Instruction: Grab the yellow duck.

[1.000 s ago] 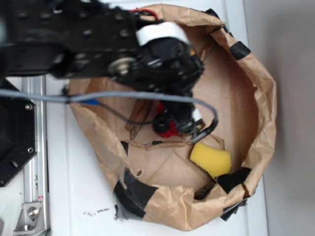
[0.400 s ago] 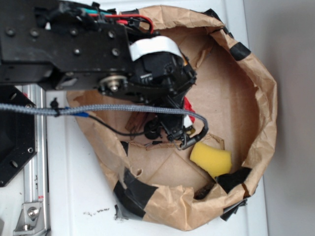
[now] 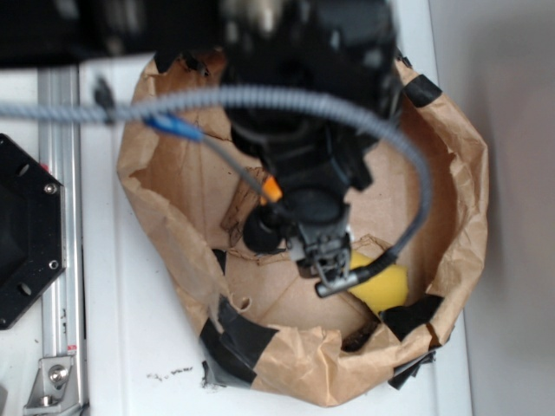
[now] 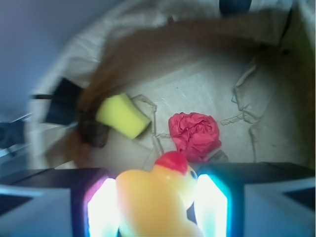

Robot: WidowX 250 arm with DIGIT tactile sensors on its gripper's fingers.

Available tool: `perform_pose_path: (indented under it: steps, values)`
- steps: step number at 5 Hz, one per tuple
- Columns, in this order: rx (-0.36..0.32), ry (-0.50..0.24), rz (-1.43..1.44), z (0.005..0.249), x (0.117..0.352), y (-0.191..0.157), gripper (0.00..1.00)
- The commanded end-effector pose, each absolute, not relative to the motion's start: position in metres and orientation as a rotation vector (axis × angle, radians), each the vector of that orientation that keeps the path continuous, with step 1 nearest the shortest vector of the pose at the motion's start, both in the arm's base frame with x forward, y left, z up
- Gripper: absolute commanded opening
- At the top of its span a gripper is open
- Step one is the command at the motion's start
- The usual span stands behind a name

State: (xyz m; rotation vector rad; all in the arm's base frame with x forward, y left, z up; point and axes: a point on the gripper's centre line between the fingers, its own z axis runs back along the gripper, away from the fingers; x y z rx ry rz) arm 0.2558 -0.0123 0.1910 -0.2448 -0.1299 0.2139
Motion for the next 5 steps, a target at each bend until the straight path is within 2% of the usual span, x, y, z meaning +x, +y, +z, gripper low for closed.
perform_pose_path:
  steps: [1, 2, 4, 5]
  values:
    - [-0.181, -0.169, 0.116, 0.213, 0.258, -0.005, 0.0]
    - [-0.155, -0.159, 0.132, 0.199, 0.263, 0.0, 0.0]
    - [-0.162, -0.153, 0.142, 0.198, 0.265, 0.002, 0.0]
    - [-0.129, -0.155, 0.149, 0.191, 0.264, -0.002, 0.0]
